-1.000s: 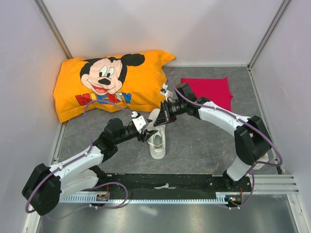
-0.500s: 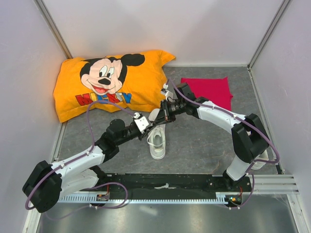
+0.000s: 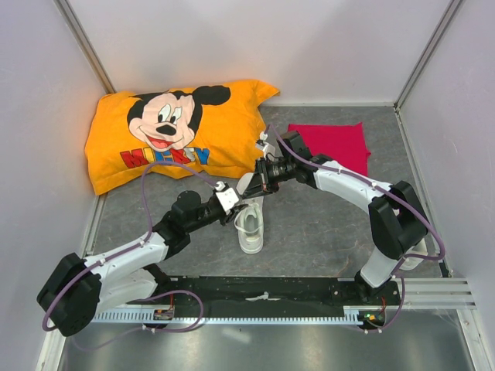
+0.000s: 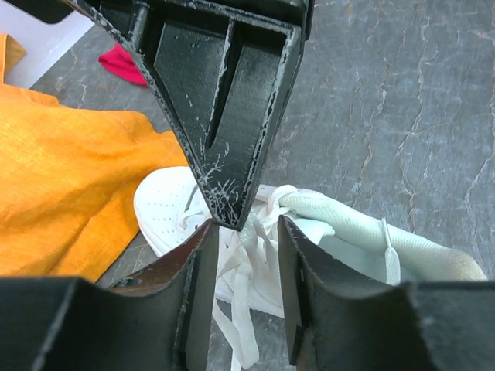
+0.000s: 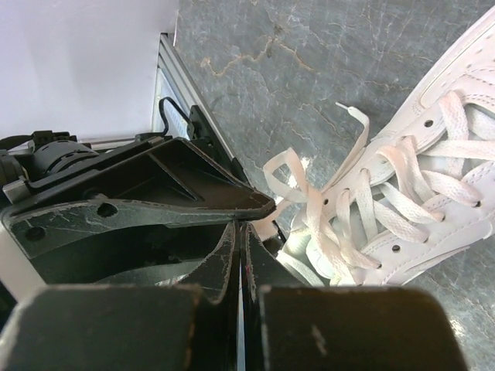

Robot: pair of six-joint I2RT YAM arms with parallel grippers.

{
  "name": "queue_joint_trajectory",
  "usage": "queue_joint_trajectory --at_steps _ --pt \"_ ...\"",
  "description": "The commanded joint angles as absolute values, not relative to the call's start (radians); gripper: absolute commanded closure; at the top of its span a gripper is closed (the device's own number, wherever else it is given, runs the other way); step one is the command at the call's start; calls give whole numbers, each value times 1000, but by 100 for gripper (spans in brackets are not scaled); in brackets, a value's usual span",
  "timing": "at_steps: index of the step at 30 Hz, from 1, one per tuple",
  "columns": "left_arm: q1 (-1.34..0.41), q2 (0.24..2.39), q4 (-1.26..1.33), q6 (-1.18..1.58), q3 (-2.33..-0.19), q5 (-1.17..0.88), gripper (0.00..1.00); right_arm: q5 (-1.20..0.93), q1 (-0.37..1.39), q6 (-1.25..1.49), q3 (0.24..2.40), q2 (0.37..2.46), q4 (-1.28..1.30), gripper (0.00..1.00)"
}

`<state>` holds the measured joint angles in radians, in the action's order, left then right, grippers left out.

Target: Tie the shoes

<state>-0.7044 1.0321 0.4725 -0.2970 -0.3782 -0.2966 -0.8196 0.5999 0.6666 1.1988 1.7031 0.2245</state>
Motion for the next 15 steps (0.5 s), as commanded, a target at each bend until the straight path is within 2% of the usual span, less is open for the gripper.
queue_joint_trajectory --at_steps 1,9,12,14,15 --pt "-710 1031 491 -344 -376 -285 68 -844 597 680 1213 1703 196 100" --pt "-707 1006 466 -325 -387 -273 99 -848 581 672 1207 1701 201 100" --pt "-706 1000 471 -324 -379 -297 98 -860 578 644 1207 1700 201 100" --pt "-704 997 477 -321 -377 -314 98 -877 572 609 1223 1695 204 89" --pt "-700 996 480 -316 -376 -318 98 -888 568 550 1229 1692 206 72"
